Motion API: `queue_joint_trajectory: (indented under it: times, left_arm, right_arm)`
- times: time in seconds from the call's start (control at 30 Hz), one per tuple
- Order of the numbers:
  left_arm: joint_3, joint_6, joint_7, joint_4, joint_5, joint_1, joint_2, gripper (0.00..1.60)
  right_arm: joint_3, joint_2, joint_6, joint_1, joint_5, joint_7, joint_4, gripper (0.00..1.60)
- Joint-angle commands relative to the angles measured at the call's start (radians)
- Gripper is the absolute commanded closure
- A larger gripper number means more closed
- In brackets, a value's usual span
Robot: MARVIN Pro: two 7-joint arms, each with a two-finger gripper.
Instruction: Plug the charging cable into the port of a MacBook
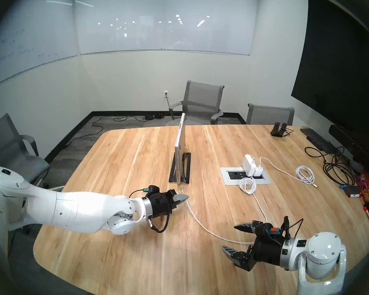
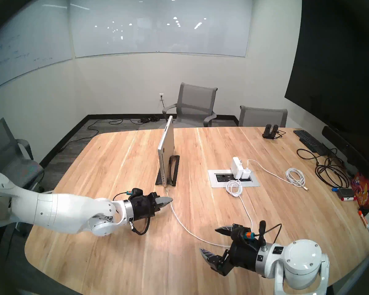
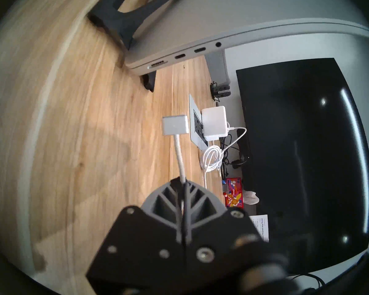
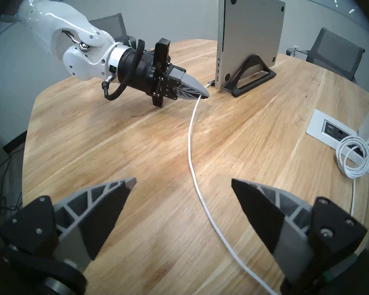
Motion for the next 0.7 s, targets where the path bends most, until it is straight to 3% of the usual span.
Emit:
queue_joint_trajectory:
  times: [0.0,0.67]
  left_arm:
    - [0.078,0.014,0.047,0.098,0.002,0.061,0.057,1.6]
    - [0.084,0.075,0.003,0.152,0.012,0.062,0.055,1.6]
  right_arm:
    - [0.001,0.0,-0.001,0.002,0.002,0.001,-0.013,0.0]
    - [0.002,-0.002,-0.003,0.003,0.0,0.003,-0.013,0.0]
